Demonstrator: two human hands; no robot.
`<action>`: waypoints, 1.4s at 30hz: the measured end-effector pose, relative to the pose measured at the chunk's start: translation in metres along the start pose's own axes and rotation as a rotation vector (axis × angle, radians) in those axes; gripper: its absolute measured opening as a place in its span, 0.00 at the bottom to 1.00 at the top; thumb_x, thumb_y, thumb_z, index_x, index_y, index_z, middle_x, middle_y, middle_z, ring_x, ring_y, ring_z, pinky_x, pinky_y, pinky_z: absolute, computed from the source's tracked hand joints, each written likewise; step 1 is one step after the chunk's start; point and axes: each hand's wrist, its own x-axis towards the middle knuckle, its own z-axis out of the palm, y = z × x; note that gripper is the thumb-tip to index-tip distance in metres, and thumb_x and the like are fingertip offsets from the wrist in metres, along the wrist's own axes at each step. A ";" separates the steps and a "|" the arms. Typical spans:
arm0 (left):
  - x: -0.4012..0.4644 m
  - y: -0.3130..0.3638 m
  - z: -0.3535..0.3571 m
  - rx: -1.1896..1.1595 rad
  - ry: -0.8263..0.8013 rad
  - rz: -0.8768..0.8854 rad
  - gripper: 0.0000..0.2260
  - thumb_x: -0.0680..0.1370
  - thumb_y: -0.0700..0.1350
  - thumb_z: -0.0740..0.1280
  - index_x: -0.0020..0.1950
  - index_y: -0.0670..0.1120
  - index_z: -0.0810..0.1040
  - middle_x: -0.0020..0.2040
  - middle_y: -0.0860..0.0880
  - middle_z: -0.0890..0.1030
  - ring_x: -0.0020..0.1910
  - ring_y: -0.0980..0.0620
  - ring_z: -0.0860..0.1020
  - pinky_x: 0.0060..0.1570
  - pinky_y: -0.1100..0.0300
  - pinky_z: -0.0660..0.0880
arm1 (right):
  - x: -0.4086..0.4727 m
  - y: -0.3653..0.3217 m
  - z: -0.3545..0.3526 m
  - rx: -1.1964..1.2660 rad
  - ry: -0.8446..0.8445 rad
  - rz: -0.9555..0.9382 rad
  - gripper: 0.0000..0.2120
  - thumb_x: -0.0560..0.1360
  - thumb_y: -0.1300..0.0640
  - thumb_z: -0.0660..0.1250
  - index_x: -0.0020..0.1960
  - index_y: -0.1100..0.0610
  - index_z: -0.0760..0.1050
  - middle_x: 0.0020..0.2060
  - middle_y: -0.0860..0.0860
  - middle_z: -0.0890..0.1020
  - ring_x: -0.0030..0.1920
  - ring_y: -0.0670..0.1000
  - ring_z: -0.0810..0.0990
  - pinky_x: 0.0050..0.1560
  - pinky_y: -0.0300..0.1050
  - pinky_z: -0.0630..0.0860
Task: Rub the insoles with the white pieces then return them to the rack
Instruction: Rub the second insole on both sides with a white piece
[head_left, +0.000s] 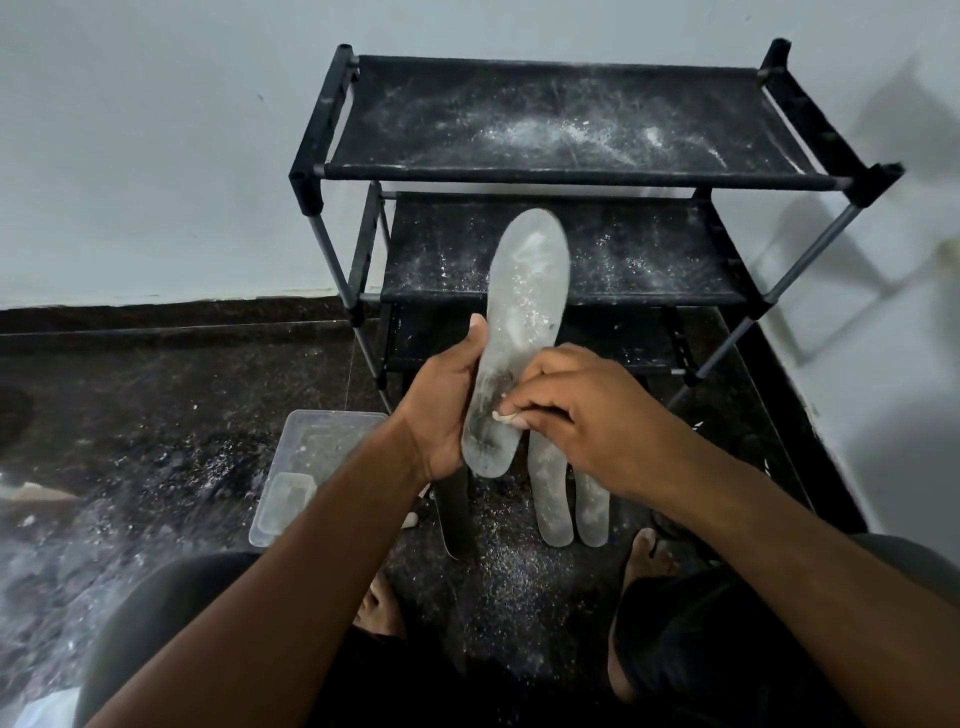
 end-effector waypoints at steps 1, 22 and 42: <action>-0.001 0.000 0.002 -0.021 -0.014 -0.007 0.30 0.85 0.62 0.54 0.66 0.39 0.80 0.59 0.38 0.83 0.55 0.44 0.84 0.54 0.52 0.83 | 0.000 0.001 -0.003 0.015 0.028 0.006 0.07 0.75 0.54 0.71 0.52 0.51 0.84 0.45 0.45 0.78 0.51 0.44 0.71 0.52 0.34 0.66; -0.001 0.001 -0.003 -0.132 -0.082 -0.008 0.32 0.85 0.64 0.51 0.71 0.39 0.77 0.66 0.39 0.81 0.58 0.44 0.83 0.56 0.49 0.82 | -0.003 -0.009 0.002 -0.118 -0.106 -0.107 0.09 0.77 0.50 0.68 0.54 0.49 0.83 0.43 0.42 0.76 0.49 0.43 0.68 0.48 0.36 0.67; -0.002 -0.002 0.002 -0.087 -0.087 -0.049 0.30 0.85 0.62 0.55 0.70 0.39 0.78 0.66 0.38 0.80 0.62 0.42 0.80 0.63 0.48 0.77 | -0.002 -0.008 -0.005 -0.081 -0.011 -0.026 0.08 0.76 0.50 0.69 0.49 0.52 0.84 0.40 0.44 0.80 0.46 0.43 0.71 0.50 0.37 0.67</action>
